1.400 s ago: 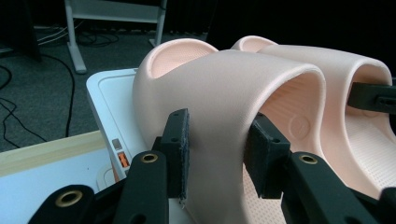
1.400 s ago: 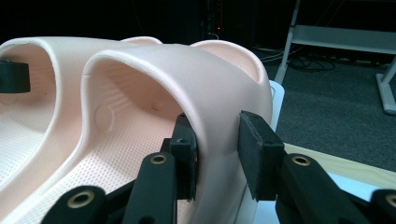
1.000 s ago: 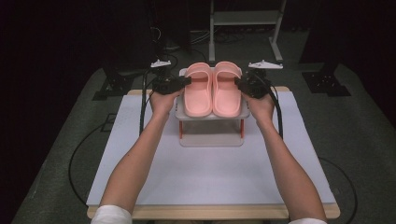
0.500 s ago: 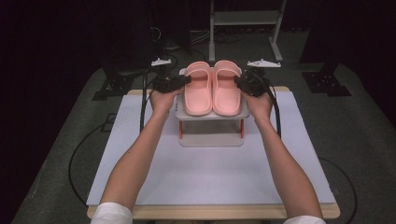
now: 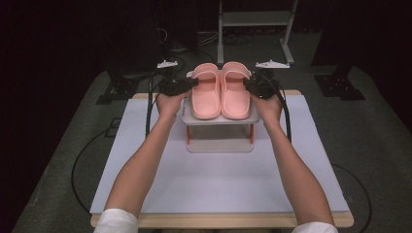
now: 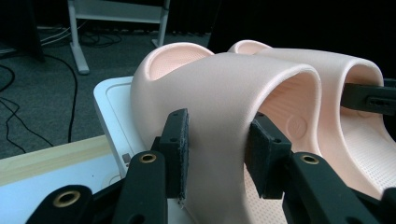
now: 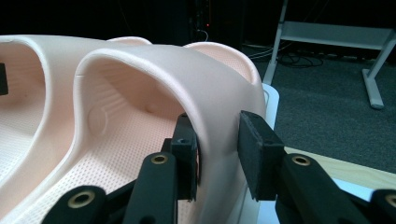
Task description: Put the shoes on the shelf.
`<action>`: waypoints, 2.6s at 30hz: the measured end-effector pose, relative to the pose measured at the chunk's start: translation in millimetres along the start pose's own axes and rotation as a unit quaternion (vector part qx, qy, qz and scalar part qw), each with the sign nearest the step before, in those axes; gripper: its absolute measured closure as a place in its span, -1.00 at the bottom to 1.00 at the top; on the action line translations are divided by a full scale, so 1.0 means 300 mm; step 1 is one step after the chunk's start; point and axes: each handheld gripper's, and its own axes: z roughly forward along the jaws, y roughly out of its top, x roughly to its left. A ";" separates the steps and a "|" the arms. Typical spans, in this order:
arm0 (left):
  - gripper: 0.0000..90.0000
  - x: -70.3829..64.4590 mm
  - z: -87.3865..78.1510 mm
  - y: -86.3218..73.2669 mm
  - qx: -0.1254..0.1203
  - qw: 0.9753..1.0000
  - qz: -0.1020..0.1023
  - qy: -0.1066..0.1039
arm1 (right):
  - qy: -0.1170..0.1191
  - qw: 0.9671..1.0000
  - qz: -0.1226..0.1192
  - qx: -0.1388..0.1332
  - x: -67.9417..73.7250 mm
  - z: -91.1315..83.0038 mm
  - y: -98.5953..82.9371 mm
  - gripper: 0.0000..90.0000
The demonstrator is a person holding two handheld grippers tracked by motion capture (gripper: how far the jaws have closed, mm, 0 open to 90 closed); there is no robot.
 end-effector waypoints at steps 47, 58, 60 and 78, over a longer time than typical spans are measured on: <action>0.09 -0.086 -0.151 -0.042 -0.035 0.998 0.026 -0.038 | 0.056 0.998 0.018 -0.027 -0.035 -0.161 -0.052 0.21; 0.03 -0.096 -0.177 -0.080 -0.032 0.998 0.029 -0.048 | 0.067 0.997 0.021 -0.023 -0.047 -0.189 -0.095 0.19; 0.02 -0.097 -0.181 -0.087 -0.031 0.998 0.028 -0.051 | 0.069 0.997 0.021 -0.024 -0.048 -0.194 -0.099 0.18; -0.03 -0.089 -0.248 -0.133 -0.037 0.997 0.026 -0.060 | 0.086 0.996 0.018 -0.024 -0.045 -0.250 -0.140 0.13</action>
